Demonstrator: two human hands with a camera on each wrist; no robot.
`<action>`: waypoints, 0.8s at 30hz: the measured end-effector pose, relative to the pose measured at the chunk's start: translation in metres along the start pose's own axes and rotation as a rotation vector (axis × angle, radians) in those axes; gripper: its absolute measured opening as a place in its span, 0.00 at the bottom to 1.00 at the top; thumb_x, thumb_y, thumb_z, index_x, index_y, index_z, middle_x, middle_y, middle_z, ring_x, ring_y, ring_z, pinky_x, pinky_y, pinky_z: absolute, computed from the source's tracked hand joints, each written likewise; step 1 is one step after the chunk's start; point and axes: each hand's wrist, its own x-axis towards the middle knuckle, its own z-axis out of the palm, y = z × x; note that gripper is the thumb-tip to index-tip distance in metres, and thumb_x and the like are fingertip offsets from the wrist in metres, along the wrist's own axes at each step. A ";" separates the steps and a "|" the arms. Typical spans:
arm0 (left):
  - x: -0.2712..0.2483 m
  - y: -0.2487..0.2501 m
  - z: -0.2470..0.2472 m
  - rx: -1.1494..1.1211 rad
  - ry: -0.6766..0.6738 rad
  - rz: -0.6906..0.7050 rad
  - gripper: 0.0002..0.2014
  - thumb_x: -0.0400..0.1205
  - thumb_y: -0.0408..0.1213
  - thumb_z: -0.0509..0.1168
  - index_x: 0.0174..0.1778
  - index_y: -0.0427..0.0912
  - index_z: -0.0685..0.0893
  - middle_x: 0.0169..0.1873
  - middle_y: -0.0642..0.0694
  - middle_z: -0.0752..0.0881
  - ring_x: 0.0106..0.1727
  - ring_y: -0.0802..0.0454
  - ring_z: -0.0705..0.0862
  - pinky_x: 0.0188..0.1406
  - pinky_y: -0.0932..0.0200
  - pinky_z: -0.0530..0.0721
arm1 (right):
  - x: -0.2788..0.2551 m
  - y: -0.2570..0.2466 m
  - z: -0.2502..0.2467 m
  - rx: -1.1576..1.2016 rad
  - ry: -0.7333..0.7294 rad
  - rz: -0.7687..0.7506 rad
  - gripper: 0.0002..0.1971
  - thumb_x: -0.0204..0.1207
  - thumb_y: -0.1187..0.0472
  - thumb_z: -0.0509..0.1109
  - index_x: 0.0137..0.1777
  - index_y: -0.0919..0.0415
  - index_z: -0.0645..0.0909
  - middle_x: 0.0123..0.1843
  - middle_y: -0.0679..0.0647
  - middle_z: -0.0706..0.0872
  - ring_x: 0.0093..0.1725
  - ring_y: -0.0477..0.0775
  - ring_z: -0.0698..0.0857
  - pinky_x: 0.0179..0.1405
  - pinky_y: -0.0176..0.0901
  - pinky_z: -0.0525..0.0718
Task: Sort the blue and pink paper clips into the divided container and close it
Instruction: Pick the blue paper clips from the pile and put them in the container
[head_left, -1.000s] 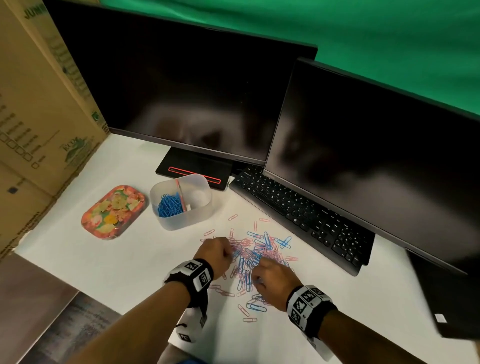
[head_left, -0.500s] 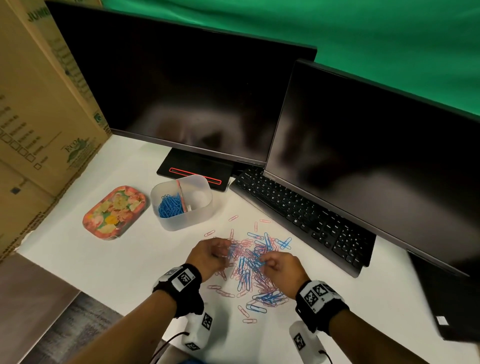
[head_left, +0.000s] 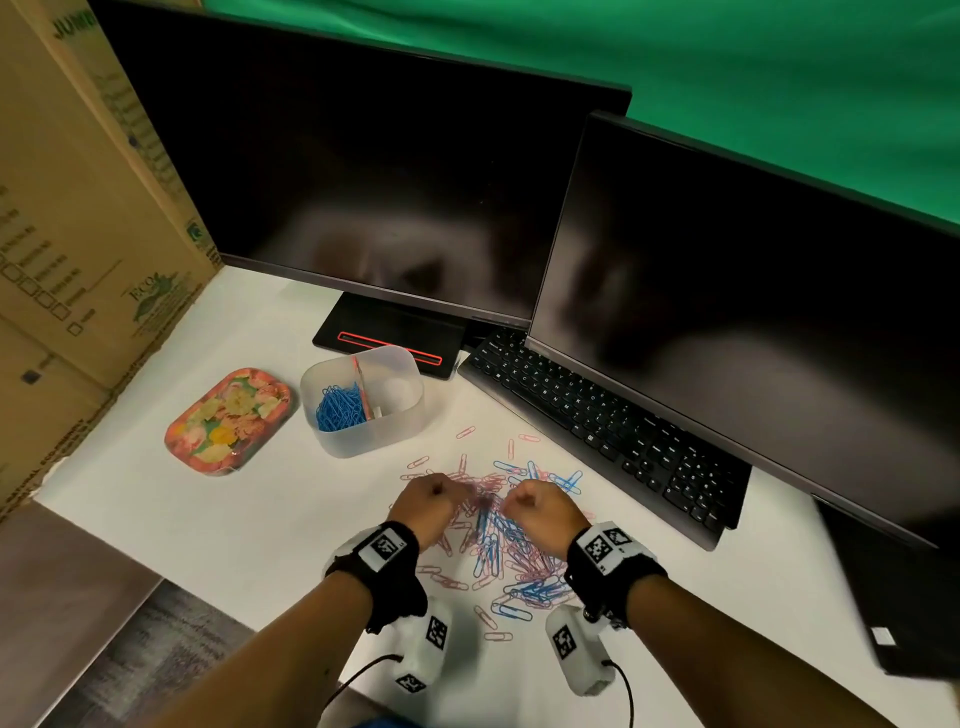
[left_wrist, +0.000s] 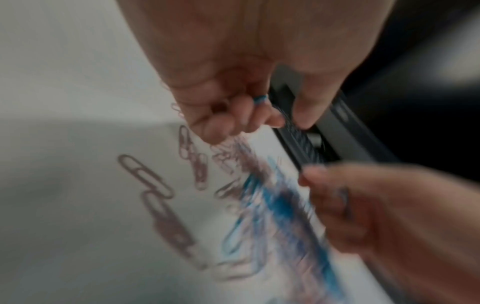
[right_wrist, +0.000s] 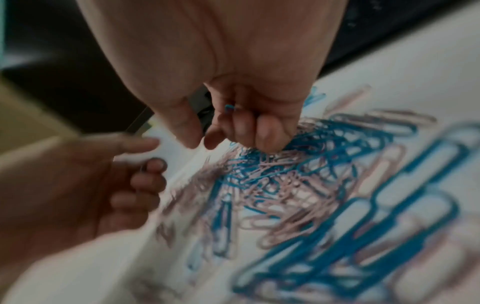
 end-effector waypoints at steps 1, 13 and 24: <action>-0.002 0.000 0.005 0.183 0.028 0.045 0.06 0.76 0.41 0.68 0.34 0.45 0.83 0.27 0.52 0.81 0.32 0.51 0.80 0.29 0.64 0.73 | 0.001 0.000 0.003 -0.165 0.031 -0.040 0.02 0.74 0.59 0.70 0.42 0.55 0.83 0.39 0.51 0.86 0.41 0.53 0.85 0.41 0.38 0.81; 0.008 -0.005 0.022 0.747 0.052 0.163 0.07 0.77 0.34 0.62 0.44 0.43 0.86 0.46 0.45 0.89 0.50 0.44 0.86 0.48 0.57 0.84 | 0.001 0.010 0.011 -0.576 0.062 -0.174 0.05 0.77 0.58 0.64 0.43 0.54 0.81 0.53 0.52 0.82 0.50 0.57 0.84 0.49 0.44 0.83; 0.021 -0.012 0.000 0.063 -0.008 0.063 0.16 0.77 0.30 0.66 0.57 0.50 0.84 0.39 0.46 0.83 0.34 0.50 0.81 0.34 0.64 0.77 | 0.004 0.009 -0.006 0.134 0.112 -0.060 0.10 0.76 0.72 0.66 0.43 0.56 0.81 0.39 0.60 0.87 0.30 0.47 0.81 0.34 0.40 0.81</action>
